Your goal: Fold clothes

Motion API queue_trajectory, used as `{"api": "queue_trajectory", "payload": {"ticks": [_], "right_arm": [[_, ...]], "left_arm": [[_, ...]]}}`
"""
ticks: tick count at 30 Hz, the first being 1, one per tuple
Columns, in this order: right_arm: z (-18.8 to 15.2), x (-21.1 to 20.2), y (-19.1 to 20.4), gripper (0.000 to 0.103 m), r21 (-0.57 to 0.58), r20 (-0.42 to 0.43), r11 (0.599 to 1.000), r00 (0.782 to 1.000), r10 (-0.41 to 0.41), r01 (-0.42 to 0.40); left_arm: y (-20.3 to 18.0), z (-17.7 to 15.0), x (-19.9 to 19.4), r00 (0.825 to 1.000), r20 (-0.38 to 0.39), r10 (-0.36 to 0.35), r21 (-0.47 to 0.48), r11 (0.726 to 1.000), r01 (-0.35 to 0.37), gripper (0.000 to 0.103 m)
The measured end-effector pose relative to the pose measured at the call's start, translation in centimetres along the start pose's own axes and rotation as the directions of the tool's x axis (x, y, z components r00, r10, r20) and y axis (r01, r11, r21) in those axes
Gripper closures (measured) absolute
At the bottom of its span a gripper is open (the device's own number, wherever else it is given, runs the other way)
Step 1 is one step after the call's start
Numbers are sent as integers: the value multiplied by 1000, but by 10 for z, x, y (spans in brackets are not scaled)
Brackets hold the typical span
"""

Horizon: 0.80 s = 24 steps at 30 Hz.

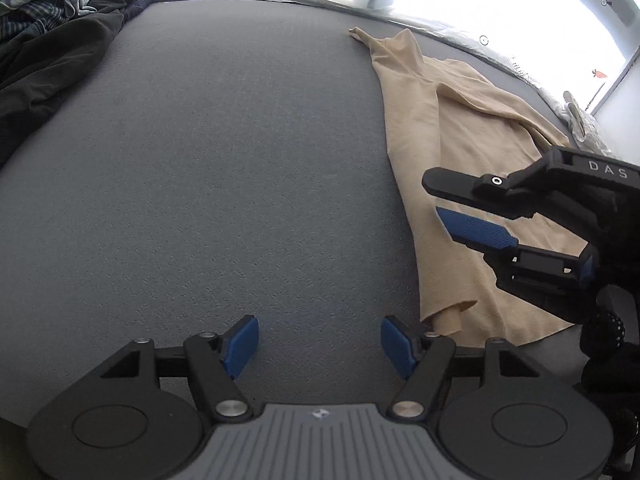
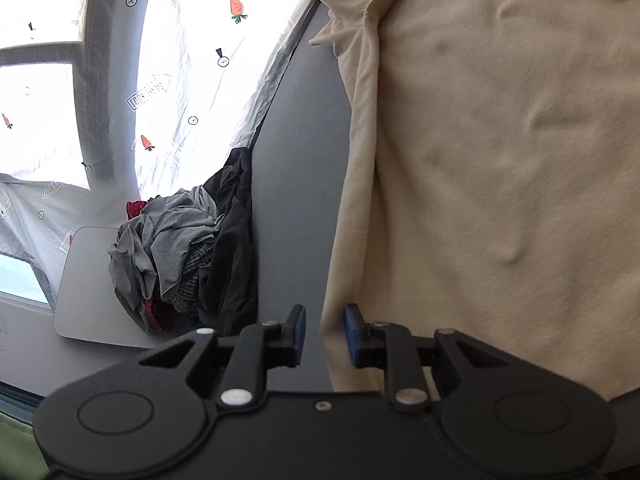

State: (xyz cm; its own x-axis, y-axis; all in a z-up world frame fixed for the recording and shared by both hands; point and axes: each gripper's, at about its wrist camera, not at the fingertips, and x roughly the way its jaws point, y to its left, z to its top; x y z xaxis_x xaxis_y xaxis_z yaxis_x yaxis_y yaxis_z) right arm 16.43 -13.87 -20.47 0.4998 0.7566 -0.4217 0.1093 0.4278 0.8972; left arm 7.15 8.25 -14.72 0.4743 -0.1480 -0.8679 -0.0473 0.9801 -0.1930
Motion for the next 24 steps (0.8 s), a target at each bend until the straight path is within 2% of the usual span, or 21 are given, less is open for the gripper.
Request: {"api": "queue_trajectory", "payload": {"ticks": [1,7,12,13,14,19,24], "right_arm": [[0,0,0,72,-3,4,1000,1000,-9,9],[0,-3,-14,72,-2,15,987,987,-159,159],[-3,0,-16,73,-22,14,983,983,-184,185],[-3,1,-15,82,-41,14,981,982,-187,188],[-4,1,-13,96,-63,15,980,982,-191,191],[-3,-9,3,97,-177,48,959,975,-216,221],[0,-27,18,97,-287,99,916,960,-262,280]], "left_arm": [[4,0,-1,1000,2,0,-12,1000,0,34],[9,1,0,1000,2,-8,-12,1000,8,33],[9,0,1,1000,-1,-19,-6,1000,19,28],[9,0,1,1000,0,-20,-7,1000,20,28],[9,0,1,1000,0,-21,-8,1000,21,28],[6,0,2,1000,7,-9,-9,1000,9,28],[-5,5,4,1000,20,-14,0,1000,14,28]]}}
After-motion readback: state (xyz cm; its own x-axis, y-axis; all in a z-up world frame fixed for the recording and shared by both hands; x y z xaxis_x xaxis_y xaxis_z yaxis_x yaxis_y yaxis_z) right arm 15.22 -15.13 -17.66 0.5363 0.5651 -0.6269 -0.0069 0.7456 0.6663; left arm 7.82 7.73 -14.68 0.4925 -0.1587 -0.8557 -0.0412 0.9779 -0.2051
